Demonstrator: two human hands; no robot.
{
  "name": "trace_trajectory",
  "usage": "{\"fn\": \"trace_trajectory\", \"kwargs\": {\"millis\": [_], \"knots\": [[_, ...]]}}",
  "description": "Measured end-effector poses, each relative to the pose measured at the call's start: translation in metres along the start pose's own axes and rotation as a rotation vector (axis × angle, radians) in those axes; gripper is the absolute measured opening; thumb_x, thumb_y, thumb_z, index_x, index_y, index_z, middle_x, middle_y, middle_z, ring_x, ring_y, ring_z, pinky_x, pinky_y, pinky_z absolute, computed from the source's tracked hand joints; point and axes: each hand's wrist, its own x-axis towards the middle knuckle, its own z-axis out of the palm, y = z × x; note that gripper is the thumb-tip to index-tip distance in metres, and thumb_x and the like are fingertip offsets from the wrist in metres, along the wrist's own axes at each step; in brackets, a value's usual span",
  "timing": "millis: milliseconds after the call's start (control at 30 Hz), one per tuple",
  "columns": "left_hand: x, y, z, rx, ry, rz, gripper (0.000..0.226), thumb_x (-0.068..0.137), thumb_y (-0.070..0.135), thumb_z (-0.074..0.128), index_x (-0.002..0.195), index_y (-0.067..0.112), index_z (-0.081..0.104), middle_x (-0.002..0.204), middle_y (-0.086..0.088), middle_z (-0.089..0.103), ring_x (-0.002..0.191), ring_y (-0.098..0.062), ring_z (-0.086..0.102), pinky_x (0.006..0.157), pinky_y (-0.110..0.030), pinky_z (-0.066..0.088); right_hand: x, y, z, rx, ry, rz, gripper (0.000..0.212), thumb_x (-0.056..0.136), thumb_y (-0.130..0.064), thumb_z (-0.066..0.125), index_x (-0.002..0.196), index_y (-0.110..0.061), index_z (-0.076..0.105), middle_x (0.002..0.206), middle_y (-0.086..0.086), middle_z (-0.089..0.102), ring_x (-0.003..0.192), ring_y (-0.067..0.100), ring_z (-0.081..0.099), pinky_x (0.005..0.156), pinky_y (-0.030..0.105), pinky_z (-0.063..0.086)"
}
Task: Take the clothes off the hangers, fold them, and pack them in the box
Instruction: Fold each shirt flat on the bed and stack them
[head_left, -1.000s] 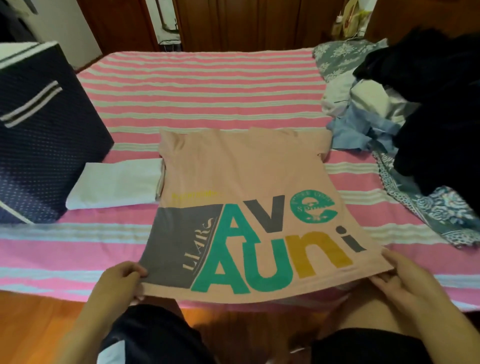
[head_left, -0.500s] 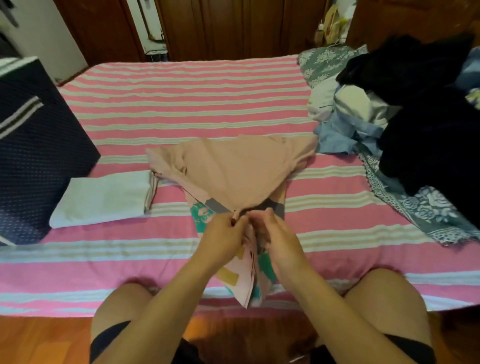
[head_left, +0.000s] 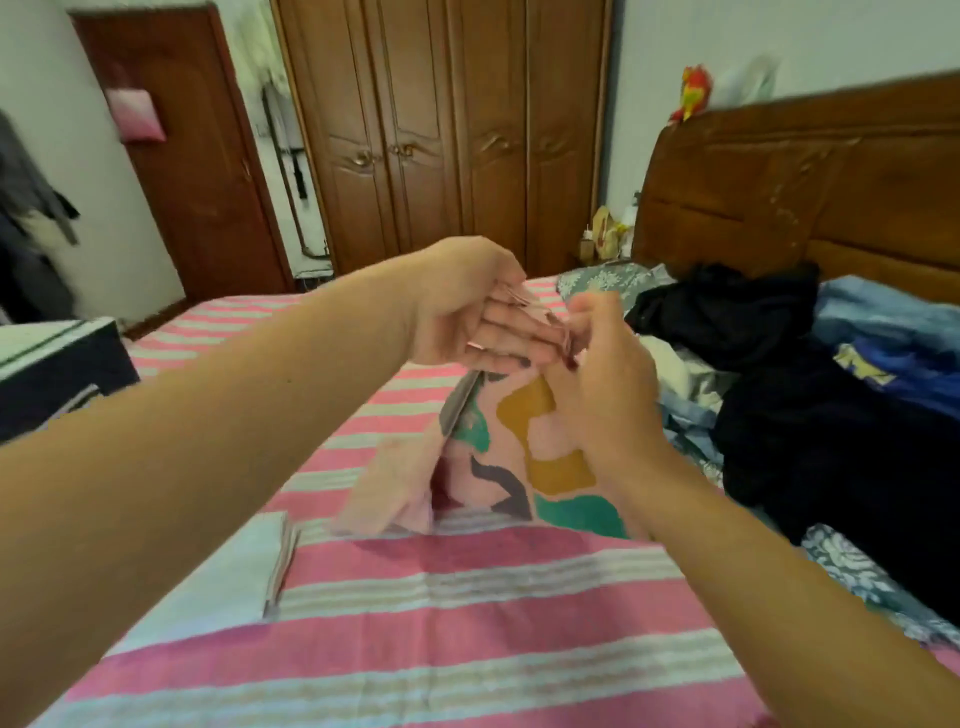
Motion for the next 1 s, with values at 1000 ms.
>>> {"fn": "trace_trajectory", "kwargs": {"millis": [1000], "knots": [[-0.010, 0.041, -0.172, -0.424, 0.507, 0.263, 0.034, 0.106, 0.035, 0.044, 0.105, 0.010, 0.067, 0.110, -0.014, 0.065, 0.105, -0.031, 0.064, 0.080, -0.049, 0.057, 0.173, -0.010, -0.057, 0.212, -0.537, 0.404, 0.055, 0.095, -0.048, 0.064, 0.139, -0.019, 0.048, 0.127, 0.001, 0.061, 0.107, 0.016, 0.065, 0.089, 0.035, 0.056]]}}
